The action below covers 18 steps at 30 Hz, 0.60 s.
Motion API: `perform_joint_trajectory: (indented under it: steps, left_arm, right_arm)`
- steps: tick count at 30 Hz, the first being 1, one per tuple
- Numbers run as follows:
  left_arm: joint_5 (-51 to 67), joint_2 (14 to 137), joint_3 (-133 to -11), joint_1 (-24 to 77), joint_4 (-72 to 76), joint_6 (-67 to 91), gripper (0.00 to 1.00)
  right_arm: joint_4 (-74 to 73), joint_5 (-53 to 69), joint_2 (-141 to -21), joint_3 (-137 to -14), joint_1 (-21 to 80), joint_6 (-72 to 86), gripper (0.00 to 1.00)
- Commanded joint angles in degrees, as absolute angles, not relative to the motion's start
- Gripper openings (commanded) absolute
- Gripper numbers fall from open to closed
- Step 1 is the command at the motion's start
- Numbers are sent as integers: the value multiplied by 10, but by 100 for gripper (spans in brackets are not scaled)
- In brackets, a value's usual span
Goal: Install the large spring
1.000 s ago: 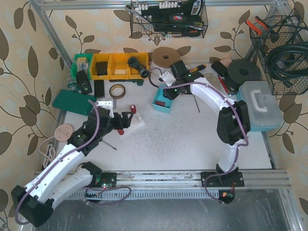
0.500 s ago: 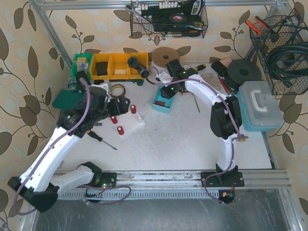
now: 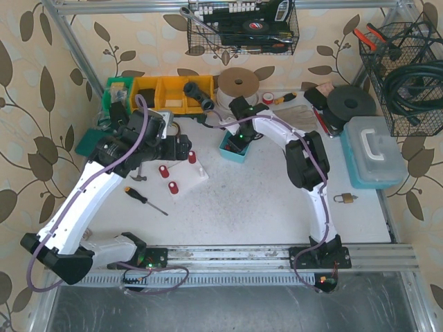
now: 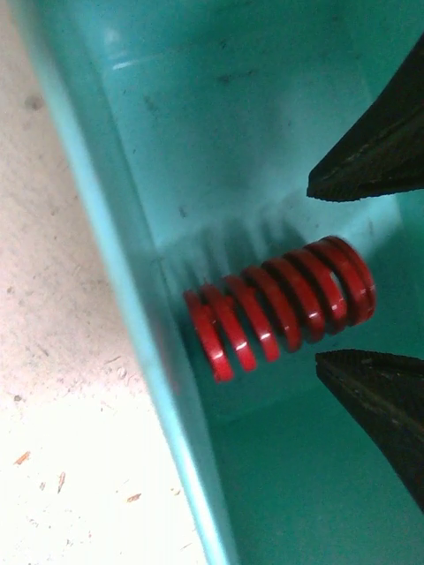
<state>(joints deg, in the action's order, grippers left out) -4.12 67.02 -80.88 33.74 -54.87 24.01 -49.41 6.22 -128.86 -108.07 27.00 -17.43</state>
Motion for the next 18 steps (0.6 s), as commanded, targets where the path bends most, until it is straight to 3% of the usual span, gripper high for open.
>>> perform_joint_trajectory:
  steps: [1,11,18]
  left_arm:
    - [-30,677,-832,328,-566,193,98]
    - [-14,681,-834,315,-567,179,98]
    - [-14,673,-829,315,-563,184,98]
  right_arm:
    - [-516,58,-1322,-1111,276,-173,49]
    - [-564,3,-1385,-1172,275,-149,49]
    - [-546,-11,-1371,-1176,274,-136,27]
